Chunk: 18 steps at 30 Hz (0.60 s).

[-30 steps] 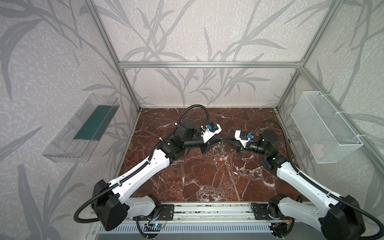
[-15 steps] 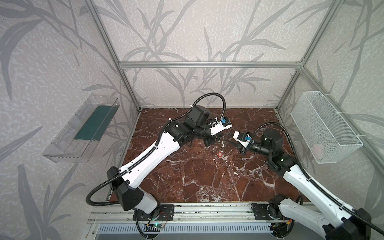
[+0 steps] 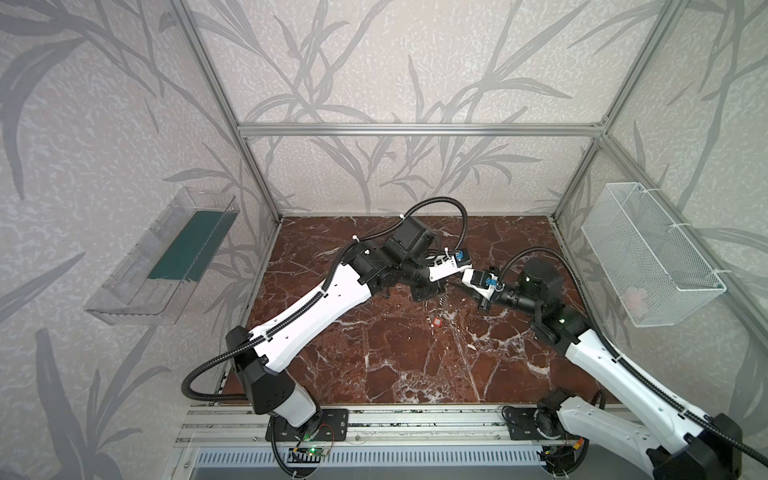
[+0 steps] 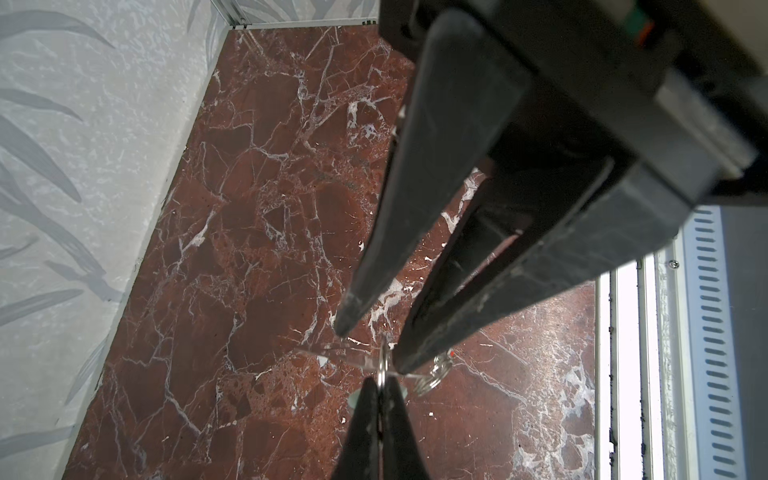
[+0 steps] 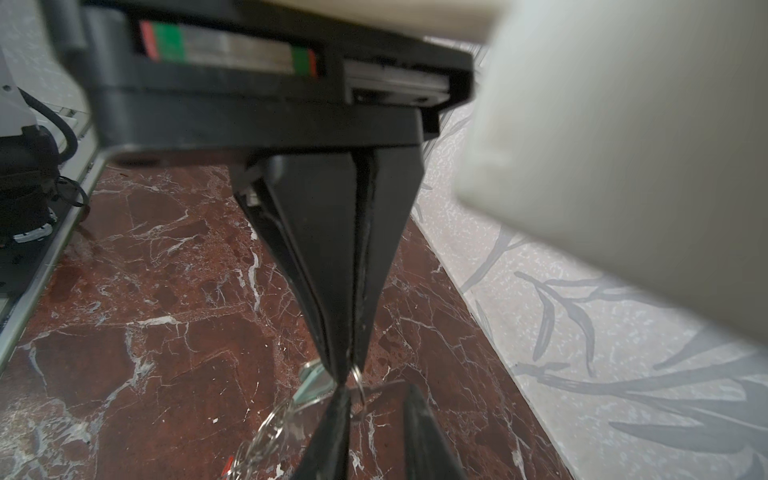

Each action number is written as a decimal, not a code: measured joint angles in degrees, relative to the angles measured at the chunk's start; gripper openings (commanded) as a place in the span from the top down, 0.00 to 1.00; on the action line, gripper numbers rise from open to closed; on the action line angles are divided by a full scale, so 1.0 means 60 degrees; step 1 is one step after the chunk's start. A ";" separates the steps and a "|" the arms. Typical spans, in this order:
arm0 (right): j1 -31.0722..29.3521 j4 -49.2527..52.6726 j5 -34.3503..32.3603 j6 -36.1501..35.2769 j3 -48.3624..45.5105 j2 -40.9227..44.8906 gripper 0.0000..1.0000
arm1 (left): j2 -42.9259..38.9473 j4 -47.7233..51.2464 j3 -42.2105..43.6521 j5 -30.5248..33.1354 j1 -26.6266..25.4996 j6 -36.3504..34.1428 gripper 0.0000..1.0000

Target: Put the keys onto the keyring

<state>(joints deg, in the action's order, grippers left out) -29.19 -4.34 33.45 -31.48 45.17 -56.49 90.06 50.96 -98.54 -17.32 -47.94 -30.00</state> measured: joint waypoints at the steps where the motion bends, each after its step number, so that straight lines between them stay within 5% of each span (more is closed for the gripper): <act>1: -0.0015 -0.0047 0.0011 0.0015 0.0000 -0.0029 0.79 | 0.0000 0.0007 0.0000 0.0029 -0.0007 0.0004 1.00; 7: -0.0033 -0.0215 0.0022 0.0062 0.0000 -0.0160 0.85 | -0.0004 -0.0073 0.0007 0.0033 0.0000 0.0022 1.00; 18: -0.0033 -0.0208 0.0200 -0.0029 -0.0004 -0.0204 0.81 | -0.0270 -0.0288 0.0375 -0.0047 0.0015 -0.0055 1.00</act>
<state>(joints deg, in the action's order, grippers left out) -29.39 -5.58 34.65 -31.66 45.15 -57.71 88.44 49.23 -96.29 -17.61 -47.86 -30.33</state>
